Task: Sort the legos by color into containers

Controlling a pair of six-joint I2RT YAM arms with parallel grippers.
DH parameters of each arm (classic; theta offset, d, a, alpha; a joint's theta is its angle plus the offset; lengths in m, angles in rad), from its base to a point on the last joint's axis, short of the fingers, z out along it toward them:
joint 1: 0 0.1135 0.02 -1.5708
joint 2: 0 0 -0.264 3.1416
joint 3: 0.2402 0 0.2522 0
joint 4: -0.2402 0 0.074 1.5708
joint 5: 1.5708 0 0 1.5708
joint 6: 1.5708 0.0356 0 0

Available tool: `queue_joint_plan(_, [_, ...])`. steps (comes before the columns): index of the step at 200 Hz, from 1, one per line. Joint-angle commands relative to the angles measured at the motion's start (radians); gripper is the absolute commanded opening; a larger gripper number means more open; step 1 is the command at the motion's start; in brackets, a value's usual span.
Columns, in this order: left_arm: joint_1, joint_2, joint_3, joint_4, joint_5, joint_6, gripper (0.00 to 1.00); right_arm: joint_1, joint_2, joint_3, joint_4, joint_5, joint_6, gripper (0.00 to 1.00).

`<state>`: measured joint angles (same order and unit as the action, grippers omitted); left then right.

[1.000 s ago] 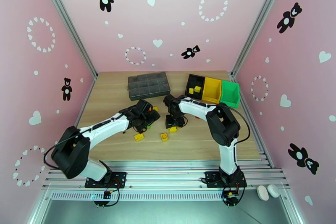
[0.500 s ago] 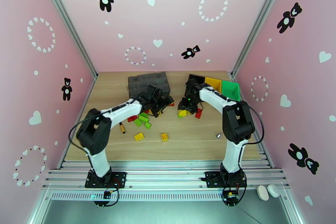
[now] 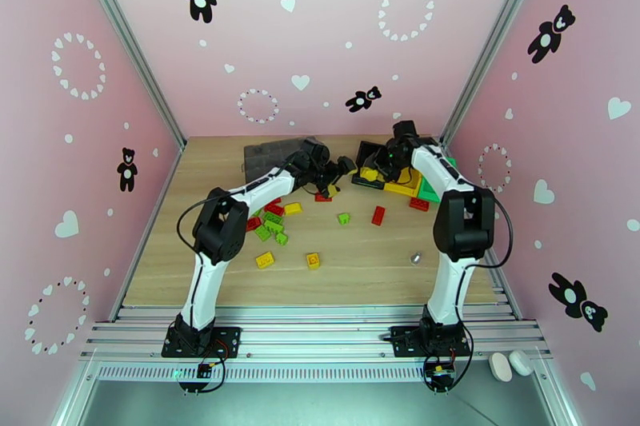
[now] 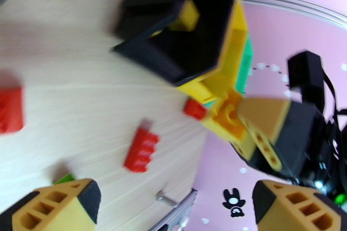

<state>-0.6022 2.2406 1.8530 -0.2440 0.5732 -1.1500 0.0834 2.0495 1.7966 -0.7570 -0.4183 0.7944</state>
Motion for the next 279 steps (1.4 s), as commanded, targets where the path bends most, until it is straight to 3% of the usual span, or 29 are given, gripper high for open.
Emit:
queue_joint_plan(1, [0.010, 0.032, 0.078, 0.020, 0.049, -0.037, 0.98, -0.012, 0.058, 0.085, -0.002, 0.005, 0.032, 0.43])
queue_joint_plan(69, [0.029, -0.043, 0.011, -0.042, 0.001, 0.022, 0.98, -0.025, 0.126, 0.207, -0.035, 0.018, 0.036, 0.63])
queue_joint_plan(136, [0.030, -0.255, -0.223, -0.183, -0.196, 0.134, 0.98, 0.013, -0.005, 0.066, -0.065, 0.021, -0.062, 0.63])
queue_joint_plan(223, [0.030, -0.610, -0.621, -0.344, -0.493, 0.128, 0.99, 0.298, -0.214, -0.261, -0.122, 0.081, -0.213, 0.66])
queue_joint_plan(279, [0.029, -0.837, -0.862, -0.394, -0.568, 0.048, 0.99, 0.511, -0.300, -0.397, -0.141, 0.122, -0.225, 0.68])
